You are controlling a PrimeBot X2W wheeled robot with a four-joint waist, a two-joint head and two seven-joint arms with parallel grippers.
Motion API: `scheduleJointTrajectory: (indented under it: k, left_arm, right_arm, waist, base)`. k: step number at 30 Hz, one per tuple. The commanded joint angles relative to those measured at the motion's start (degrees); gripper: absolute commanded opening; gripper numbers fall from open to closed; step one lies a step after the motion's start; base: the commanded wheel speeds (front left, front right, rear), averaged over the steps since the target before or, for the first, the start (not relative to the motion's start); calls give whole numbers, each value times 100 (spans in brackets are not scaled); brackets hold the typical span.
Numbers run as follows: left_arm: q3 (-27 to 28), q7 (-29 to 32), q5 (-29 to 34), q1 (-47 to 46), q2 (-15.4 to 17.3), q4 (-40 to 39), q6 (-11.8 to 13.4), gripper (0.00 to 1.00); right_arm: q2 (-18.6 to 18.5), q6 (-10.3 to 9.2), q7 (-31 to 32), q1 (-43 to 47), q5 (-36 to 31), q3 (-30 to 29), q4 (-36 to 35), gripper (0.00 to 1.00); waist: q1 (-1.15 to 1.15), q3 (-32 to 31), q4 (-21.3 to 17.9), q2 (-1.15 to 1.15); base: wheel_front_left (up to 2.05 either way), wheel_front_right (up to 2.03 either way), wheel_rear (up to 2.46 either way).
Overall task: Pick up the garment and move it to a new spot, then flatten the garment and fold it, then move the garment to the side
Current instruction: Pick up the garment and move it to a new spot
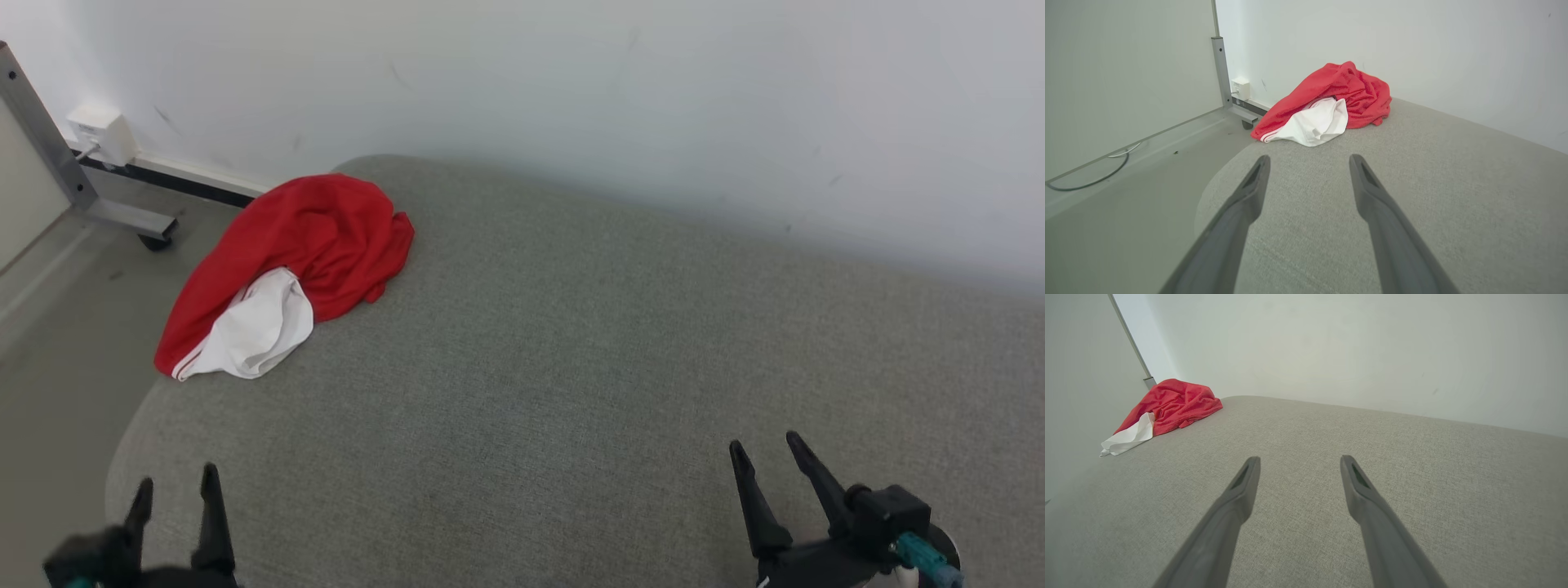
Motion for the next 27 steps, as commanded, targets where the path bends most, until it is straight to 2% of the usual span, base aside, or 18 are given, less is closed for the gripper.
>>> scheduleJointTrajectory:
  k: [1, 10, 13, 18, 21, 27]
  left_arm:
    - [37, 175, -227, -402, 93, 95, -24, 100]
    - [154, 1174, -1333, -2537, 808, 464, -38, 100]
    - [162, 1410, -1684, -2935, 961, 472, -39, 100]
    - [606, 2094, -2658, -3821, 1316, 549, -26, 100]
    - [740, 2502, -2835, -4153, 1570, 462, 108, 100]
    - [953, 3236, -3173, -4493, 1787, 272, 495, 100]
  right_arm:
    - [-98, -13, 8, -188, -84, 28, -85, 100]
    - [-452, -13, 306, -898, -338, 125, -729, 100]
    - [-514, -13, 377, -1001, -404, 89, -941, 100]
    - [-615, -13, 530, -1101, -538, -45, -1519, 100]
    - [-651, -13, 617, -1083, -606, -139, -1852, 100]
    - [-644, -13, 720, -1009, -723, -195, -2430, 100]
  waist:
    - [0, 549, -213, 0]
    - [0, 2045, -883, 0]
    - [0, 2367, -1012, 0]
    - [0, 3049, -1276, 0]
    - [0, 3364, -1411, 0]
    - [0, 3811, -1640, 0]
  base:
    - [0, 0, 0]
    - [0, 0, 0]
    - [0, 0, 0]
    - [0, 0, 0]
    - [0, 0, 0]
    - [0, 0, 0]
